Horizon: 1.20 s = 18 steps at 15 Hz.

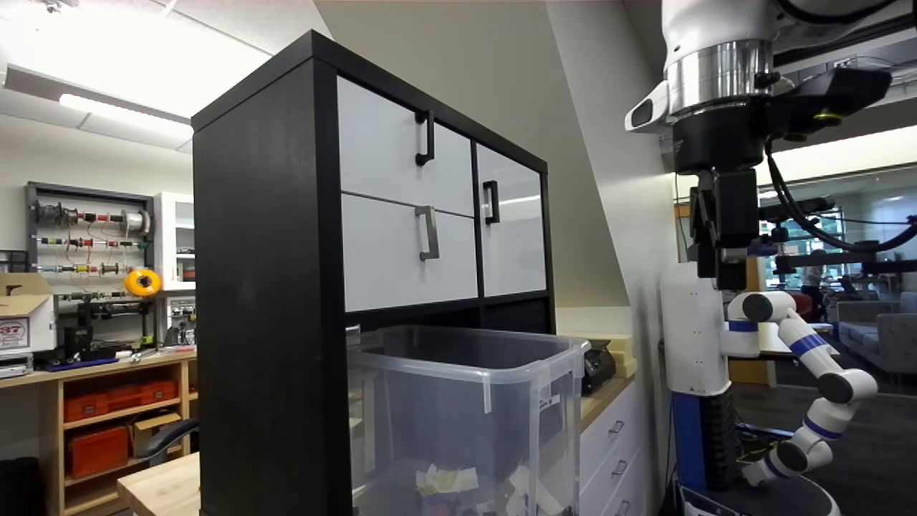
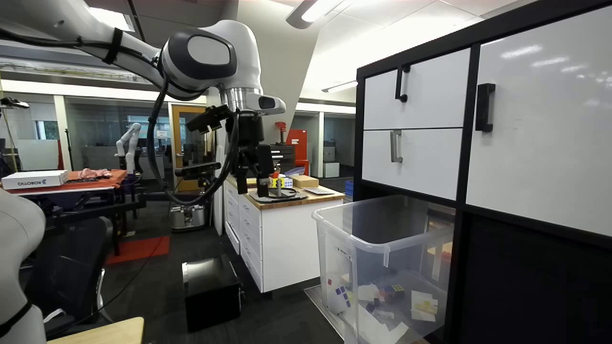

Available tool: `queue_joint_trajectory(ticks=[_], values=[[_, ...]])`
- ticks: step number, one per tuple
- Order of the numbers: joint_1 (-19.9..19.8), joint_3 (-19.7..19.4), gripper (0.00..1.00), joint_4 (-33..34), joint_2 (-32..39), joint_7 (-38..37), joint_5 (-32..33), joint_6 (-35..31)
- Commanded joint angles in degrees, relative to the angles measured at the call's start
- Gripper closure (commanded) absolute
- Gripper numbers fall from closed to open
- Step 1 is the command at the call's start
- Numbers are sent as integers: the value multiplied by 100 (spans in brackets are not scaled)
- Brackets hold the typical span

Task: Push the clear storage bin backwards

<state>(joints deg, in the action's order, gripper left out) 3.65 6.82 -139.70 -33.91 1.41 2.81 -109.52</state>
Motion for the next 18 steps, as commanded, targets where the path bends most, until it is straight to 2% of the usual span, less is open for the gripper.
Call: queue_joint_trajectory(ticks=[1,7,13,18], values=[[73,-59,0,15,9,-35,37,19],[73,-59,0,15,9,-35,37,19],[57,-185,0,-586,-78,-168,-177,-1481],[19,-262,0,-1200,204,-166,-281,-2718]])
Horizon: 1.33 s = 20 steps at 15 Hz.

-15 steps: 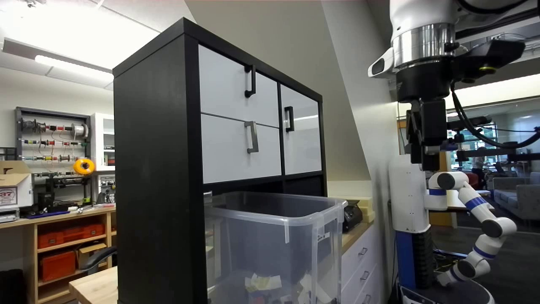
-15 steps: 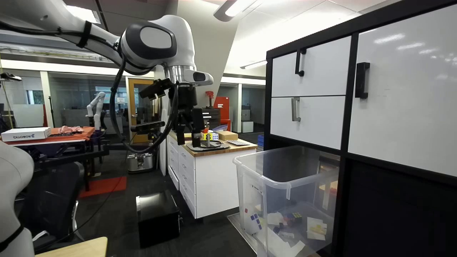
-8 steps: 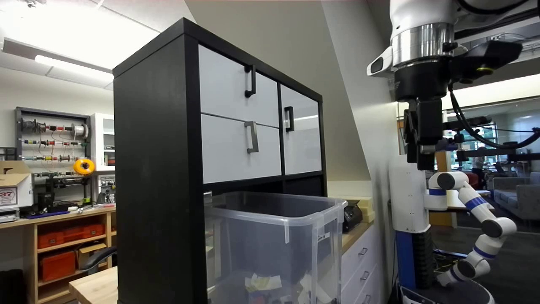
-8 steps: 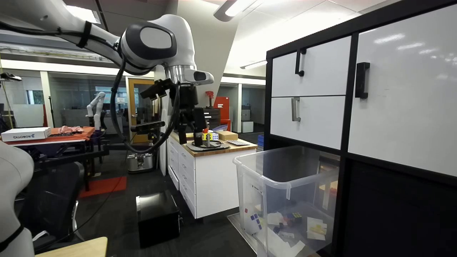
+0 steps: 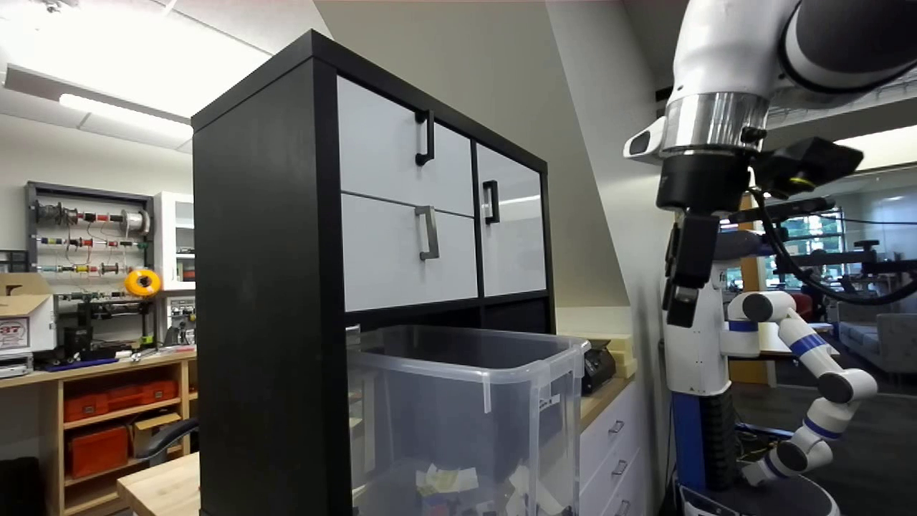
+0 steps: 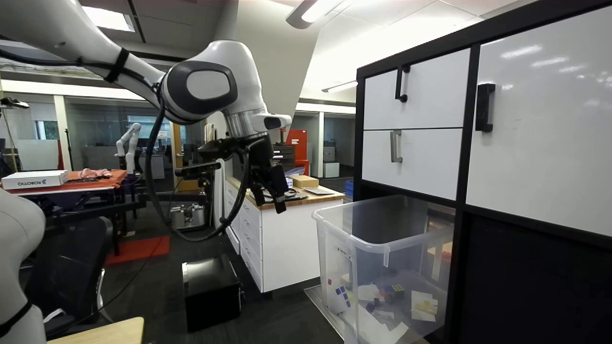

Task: Push the clear storage bin backwards

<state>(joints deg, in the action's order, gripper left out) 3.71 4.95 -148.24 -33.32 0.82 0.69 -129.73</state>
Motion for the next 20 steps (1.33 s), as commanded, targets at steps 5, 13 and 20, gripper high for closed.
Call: queue_joint_trajectory(ticks=[5,13,20], values=[[4,-110,0,-596,907,-68,-62,-1813],[-118,-172,25,-279,2326,-24,44,-3064],[-87,-257,67,224,2827,-40,-131,-3401]])
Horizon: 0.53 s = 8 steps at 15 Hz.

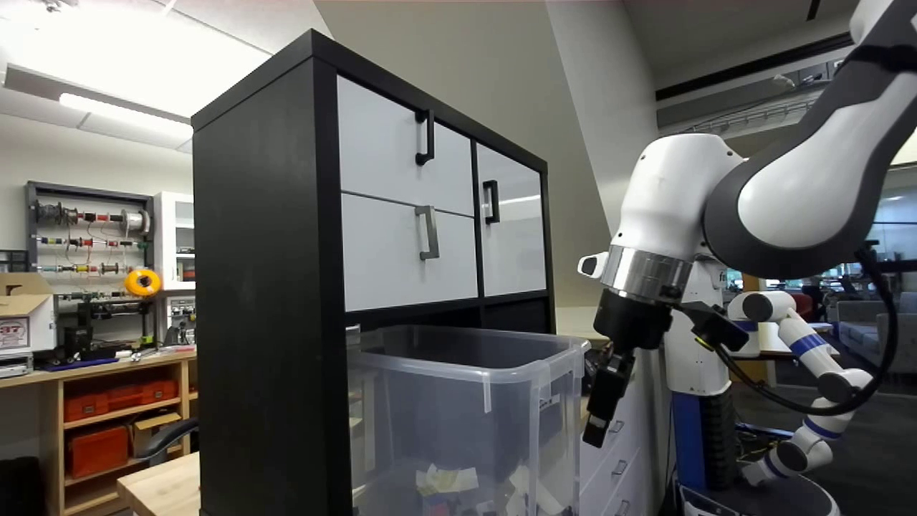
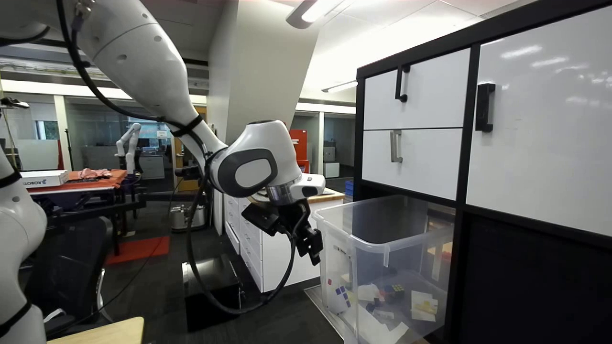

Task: Push the clear storage bin backwards

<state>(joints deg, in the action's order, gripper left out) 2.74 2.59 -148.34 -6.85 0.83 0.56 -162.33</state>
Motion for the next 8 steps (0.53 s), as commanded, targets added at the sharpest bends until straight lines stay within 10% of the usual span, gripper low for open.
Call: queue_joint_trajectory(ticks=[1,8], values=[[37,-15,73,291,207,-35,-190,-139],[37,44,100,597,387,-96,-217,-264]])
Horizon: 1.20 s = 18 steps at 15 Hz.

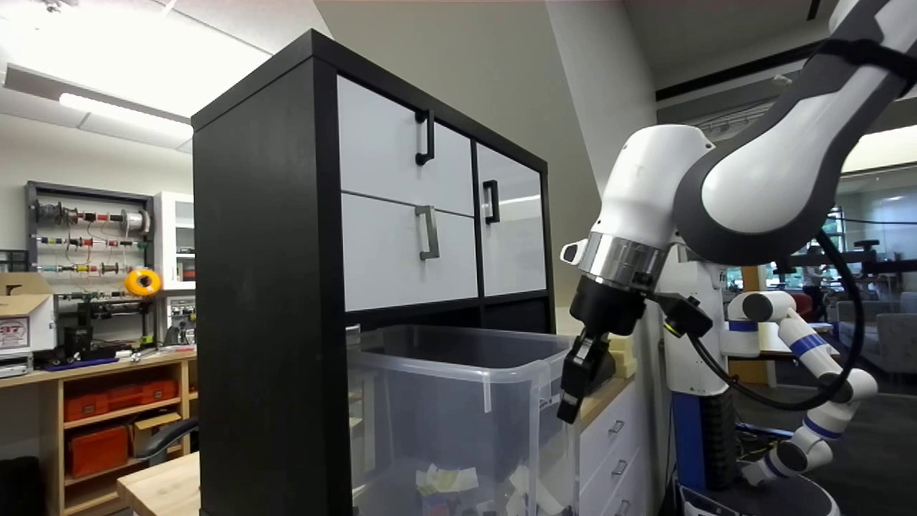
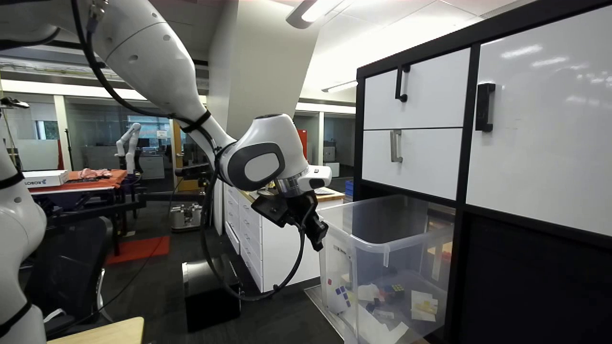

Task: Push the clear storage bin backwards

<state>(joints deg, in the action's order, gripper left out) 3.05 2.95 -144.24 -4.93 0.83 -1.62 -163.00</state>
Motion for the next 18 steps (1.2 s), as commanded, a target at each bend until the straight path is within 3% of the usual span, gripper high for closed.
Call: queue_joint_trajectory(ticks=[1,7,18], values=[[-2,7,100,240,236,-102,21,-235],[-34,-9,100,765,740,-198,371,-387],[101,-300,100,2130,1688,-865,1640,-292]])
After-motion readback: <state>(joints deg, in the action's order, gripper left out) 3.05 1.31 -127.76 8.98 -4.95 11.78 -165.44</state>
